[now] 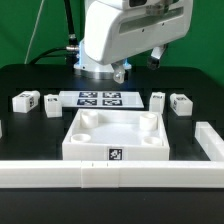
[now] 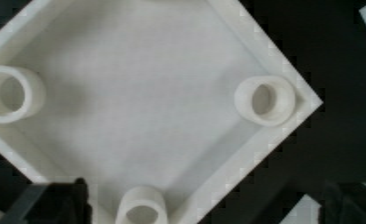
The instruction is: Assemble one leg
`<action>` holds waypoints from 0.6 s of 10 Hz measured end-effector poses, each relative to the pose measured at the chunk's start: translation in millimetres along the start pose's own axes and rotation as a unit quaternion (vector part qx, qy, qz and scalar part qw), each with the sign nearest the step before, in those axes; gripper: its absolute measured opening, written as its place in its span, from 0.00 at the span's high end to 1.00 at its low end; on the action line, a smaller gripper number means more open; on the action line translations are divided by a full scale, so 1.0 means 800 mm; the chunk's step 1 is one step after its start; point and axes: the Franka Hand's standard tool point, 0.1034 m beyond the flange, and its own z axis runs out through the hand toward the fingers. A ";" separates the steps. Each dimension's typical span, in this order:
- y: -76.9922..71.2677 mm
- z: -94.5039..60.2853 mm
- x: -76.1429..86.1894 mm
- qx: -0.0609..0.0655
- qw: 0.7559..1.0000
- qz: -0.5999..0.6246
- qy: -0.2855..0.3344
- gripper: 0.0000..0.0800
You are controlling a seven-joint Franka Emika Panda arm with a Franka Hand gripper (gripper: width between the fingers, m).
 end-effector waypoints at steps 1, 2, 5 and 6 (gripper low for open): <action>0.000 0.000 0.000 0.000 1.000 0.001 0.000 0.19; 0.000 0.000 0.000 0.000 1.000 0.001 -0.001 0.19; 0.000 0.001 0.000 0.000 1.000 0.000 0.000 0.19; 0.000 0.001 0.000 0.000 1.000 0.000 0.000 0.19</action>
Offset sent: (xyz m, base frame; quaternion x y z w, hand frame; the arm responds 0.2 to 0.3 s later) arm 0.0000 0.0000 0.0000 0.0000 0.0000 0.0000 1.0000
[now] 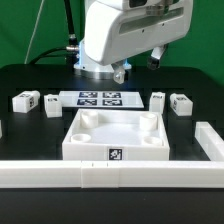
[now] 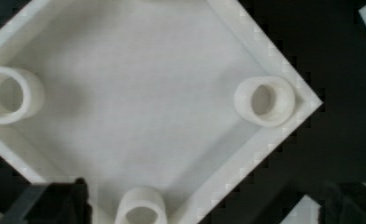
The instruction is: Assemble one leg
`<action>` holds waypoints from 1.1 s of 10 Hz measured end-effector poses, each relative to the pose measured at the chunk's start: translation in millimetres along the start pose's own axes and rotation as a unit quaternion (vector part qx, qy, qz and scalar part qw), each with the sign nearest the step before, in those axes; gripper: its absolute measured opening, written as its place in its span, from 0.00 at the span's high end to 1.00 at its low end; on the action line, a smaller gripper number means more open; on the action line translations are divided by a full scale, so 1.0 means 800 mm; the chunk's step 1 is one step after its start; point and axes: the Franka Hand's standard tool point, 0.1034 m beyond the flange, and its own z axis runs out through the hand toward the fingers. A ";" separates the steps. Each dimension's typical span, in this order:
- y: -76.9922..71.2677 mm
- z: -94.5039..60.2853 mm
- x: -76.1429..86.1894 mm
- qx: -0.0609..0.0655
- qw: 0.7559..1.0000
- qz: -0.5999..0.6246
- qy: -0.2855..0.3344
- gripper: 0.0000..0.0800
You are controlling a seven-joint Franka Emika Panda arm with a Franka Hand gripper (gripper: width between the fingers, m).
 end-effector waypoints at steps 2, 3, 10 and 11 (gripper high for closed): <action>0.000 0.001 -0.001 0.000 1.000 -0.002 0.000 0.19; 0.000 0.007 -0.006 0.003 1.000 -0.017 -0.001 0.19; -0.018 0.060 -0.019 -0.053 0.990 -0.113 0.070 0.19; -0.018 0.060 -0.019 -0.053 0.990 -0.113 0.070 0.19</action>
Offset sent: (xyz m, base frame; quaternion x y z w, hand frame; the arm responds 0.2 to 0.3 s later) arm -0.0368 -0.0047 -0.0221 -0.0241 0.0646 -0.0997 0.9926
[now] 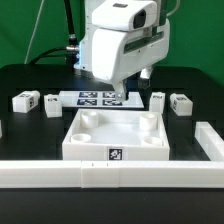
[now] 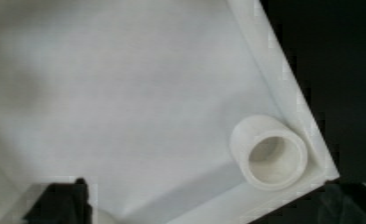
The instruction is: Assemble one leg
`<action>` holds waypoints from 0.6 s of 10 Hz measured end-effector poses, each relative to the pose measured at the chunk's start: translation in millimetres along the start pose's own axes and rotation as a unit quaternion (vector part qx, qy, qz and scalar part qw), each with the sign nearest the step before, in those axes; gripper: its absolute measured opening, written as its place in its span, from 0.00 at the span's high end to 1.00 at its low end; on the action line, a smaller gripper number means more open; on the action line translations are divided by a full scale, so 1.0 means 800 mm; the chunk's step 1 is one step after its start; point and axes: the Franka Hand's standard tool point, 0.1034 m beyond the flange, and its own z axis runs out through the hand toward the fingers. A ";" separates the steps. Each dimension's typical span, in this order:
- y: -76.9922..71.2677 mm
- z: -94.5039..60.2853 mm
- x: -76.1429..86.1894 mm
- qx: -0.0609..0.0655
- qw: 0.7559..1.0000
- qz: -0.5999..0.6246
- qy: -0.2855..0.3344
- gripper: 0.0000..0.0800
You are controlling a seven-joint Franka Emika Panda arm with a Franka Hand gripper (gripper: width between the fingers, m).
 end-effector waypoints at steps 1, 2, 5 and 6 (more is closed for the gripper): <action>0.000 0.000 0.000 0.000 1.000 0.000 0.000 0.19; 0.002 0.001 0.001 -0.006 1.000 -0.011 0.005 0.19; -0.016 0.025 -0.006 -0.064 0.991 -0.107 0.052 0.19; -0.021 0.031 -0.007 -0.077 0.985 -0.143 0.057 0.19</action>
Offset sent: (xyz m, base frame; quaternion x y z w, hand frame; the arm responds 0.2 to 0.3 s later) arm -0.0208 0.0091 -0.0248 -0.1093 0.0986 -0.1833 0.9720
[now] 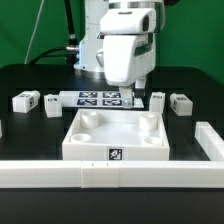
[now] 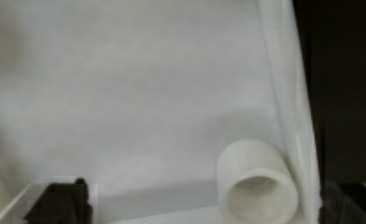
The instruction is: Assemble one leg
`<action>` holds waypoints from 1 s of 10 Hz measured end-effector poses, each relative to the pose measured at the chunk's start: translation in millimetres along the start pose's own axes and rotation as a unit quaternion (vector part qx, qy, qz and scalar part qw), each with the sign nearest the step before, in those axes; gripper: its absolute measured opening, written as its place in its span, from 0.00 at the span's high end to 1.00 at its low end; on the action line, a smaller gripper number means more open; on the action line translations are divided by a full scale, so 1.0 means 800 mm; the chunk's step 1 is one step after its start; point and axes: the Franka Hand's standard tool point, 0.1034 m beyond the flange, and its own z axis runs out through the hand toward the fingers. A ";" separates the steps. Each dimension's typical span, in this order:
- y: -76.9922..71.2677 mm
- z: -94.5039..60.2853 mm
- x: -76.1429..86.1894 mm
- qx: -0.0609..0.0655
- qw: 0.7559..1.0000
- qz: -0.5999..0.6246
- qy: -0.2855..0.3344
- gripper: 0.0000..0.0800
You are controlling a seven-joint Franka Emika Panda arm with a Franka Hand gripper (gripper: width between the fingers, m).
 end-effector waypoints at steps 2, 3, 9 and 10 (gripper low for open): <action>-0.005 0.003 -0.001 0.002 1.000 -0.022 -0.004 0.19; -0.005 0.003 -0.001 0.002 1.000 -0.021 -0.004 0.19; -0.021 0.029 -0.017 0.010 0.997 -0.073 -0.004 0.19; -0.026 0.037 -0.017 0.014 0.997 -0.077 -0.004 0.19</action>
Offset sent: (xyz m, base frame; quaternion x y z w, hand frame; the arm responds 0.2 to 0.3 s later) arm 0.0000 0.0000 0.0000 0.0000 0.0000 0.0000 1.0000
